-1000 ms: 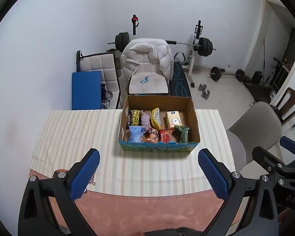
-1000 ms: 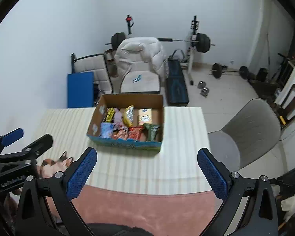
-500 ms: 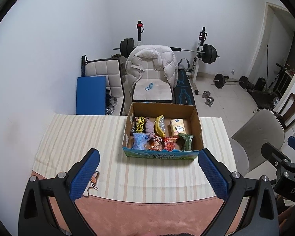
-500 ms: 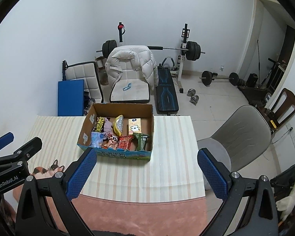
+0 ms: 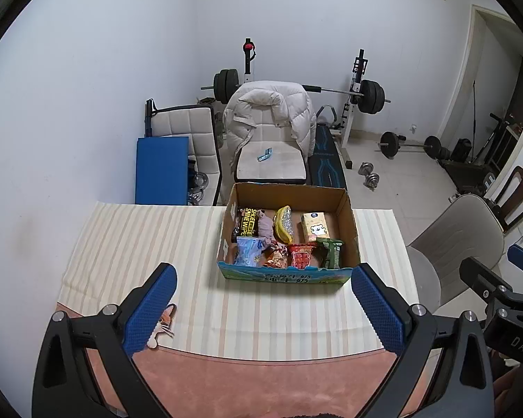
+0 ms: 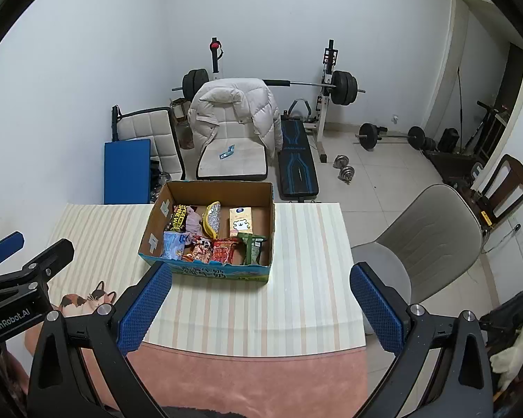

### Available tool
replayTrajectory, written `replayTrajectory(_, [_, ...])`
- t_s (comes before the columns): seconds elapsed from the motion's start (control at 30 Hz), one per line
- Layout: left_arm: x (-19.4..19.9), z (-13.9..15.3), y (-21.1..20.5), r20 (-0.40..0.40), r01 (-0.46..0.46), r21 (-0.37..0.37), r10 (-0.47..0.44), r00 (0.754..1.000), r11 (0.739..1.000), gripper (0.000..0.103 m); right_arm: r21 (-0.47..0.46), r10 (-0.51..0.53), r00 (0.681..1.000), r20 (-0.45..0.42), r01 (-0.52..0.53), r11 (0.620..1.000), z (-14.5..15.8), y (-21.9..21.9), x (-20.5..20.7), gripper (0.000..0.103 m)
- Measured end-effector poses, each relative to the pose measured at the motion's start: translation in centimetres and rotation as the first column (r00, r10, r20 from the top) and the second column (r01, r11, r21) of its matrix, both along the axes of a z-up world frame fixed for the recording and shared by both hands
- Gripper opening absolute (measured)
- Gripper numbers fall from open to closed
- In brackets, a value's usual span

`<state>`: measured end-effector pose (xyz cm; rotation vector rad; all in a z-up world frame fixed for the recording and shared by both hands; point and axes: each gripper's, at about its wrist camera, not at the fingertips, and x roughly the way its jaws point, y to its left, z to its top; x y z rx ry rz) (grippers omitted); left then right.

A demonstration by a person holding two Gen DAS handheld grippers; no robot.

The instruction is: Organize soft objects

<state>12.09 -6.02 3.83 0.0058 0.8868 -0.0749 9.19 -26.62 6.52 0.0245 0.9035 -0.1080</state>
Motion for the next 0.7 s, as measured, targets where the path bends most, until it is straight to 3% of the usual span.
replayTrajectory(0.7, [-0.24,0.18,-0.19,0.004,0.007,0.004,-0.007,1.000,1.000,0.103,0.000,-0.013,1.000,0.004,0.013,1.000,-0.17,-0.21,0.00,0.103])
